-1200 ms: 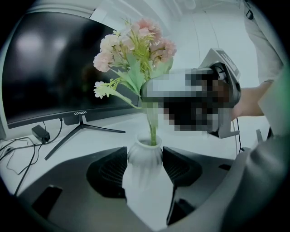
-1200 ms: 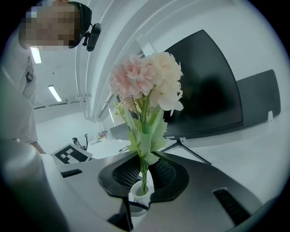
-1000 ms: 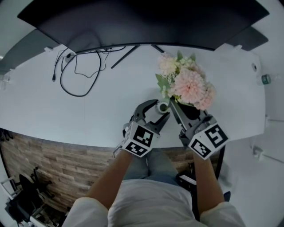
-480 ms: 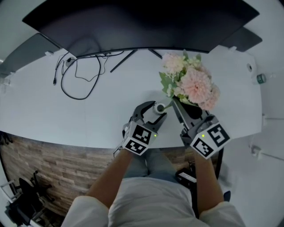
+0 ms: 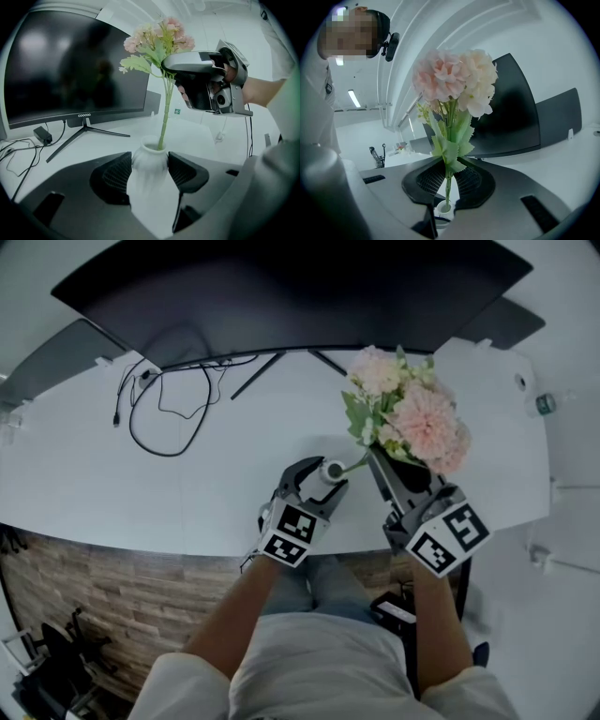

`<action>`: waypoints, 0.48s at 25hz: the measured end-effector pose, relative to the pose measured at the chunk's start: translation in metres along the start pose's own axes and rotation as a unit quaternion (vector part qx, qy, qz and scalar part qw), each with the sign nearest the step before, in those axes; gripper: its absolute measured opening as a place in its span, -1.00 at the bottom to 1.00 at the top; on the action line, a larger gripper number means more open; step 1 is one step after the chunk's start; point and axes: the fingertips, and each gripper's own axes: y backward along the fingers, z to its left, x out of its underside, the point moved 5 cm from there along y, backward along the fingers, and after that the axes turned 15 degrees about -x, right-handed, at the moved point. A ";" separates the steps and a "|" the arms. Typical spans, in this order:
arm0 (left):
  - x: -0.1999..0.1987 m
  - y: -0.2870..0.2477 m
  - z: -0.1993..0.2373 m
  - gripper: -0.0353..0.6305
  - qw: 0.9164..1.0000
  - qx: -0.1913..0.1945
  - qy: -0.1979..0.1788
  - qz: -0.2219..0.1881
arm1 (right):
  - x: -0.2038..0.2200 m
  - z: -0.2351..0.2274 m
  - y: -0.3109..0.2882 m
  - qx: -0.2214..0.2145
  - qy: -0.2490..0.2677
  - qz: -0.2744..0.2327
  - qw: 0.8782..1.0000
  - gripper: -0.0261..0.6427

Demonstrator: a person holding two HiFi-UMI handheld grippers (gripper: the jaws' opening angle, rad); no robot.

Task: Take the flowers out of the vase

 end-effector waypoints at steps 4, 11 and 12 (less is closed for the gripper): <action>0.000 0.000 -0.001 -0.15 1.000 -0.001 0.001 0.000 | -0.005 0.001 0.005 0.003 0.002 -0.003 1.000 -0.72; -0.001 0.000 0.000 -0.15 1.000 -0.004 0.003 -0.004 | -0.015 0.003 0.010 0.006 0.004 -0.014 1.000 -0.72; -0.001 0.000 -0.001 -0.15 1.000 -0.005 0.002 -0.004 | -0.017 0.004 0.013 0.005 0.003 -0.017 1.000 -0.72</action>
